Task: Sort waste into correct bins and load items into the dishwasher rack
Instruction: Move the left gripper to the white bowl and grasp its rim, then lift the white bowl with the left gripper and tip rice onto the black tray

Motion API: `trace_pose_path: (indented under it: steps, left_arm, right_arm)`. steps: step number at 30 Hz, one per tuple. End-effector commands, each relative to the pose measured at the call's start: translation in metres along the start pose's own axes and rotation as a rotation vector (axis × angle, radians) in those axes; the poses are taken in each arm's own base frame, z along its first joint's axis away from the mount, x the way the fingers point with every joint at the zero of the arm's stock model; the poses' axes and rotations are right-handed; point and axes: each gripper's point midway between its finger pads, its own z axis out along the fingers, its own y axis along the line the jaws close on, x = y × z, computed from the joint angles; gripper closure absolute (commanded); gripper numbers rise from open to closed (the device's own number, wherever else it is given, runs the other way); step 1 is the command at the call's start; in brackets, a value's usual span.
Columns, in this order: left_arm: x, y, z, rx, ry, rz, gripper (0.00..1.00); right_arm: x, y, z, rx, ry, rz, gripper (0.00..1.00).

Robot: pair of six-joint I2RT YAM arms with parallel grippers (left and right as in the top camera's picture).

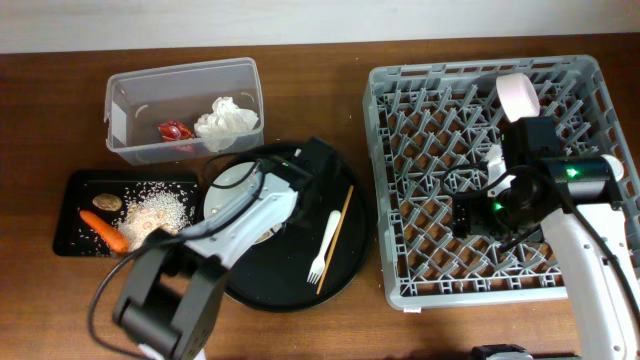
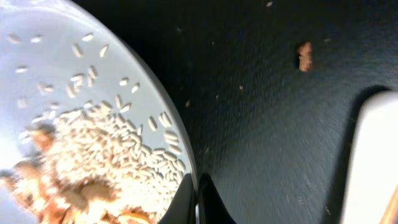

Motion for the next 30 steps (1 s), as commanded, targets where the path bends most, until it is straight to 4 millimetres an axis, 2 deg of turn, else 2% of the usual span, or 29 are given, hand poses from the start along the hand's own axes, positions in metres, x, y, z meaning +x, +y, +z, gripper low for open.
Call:
trace_pose_path:
  steps: [1,4,8,12,15,18,26,30]
  left_arm:
    - [-0.011,0.013,-0.044,-0.001,-0.103,-0.032,0.99]
    - [-0.003,0.018,-0.054,-0.014,-0.092,-0.029,0.99]
    - [0.010,0.037,-0.062,-0.097,-0.064,-0.023,0.99]
    - [0.008,0.061,-0.076,-0.083,-0.095,-0.108,0.99]
    - [0.008,0.079,-0.081,-0.017,-0.103,-0.201,0.99]
    - [0.011,0.097,-0.076,0.088,-0.077,-0.295,1.00]
    - [0.005,0.147,-0.073,0.303,-0.145,-0.394,1.00]
    - [0.003,0.163,-0.078,0.425,-0.204,-0.441,0.99]
  right_arm:
    - [-0.002,-0.002,-0.005,0.007,-0.017,0.005,0.11]
    - [-0.002,-0.002,-0.005,0.007,-0.017,0.006,0.11]
    - [-0.002,-0.002,-0.004,0.008,-0.016,0.006,0.11]
    - [-0.002,-0.002,-0.004,0.008,-0.016,0.005,0.12]
    - [-0.002,-0.002,-0.004,0.008,-0.016,0.006,0.11]
    - [-0.002,-0.002,-0.005,0.007,-0.016,0.006,0.12]
    - [-0.002,-0.002,-0.004,0.008,-0.016,0.006,0.11]
    - [-0.001,-0.002,-0.004,0.007,-0.013,0.006,0.11]
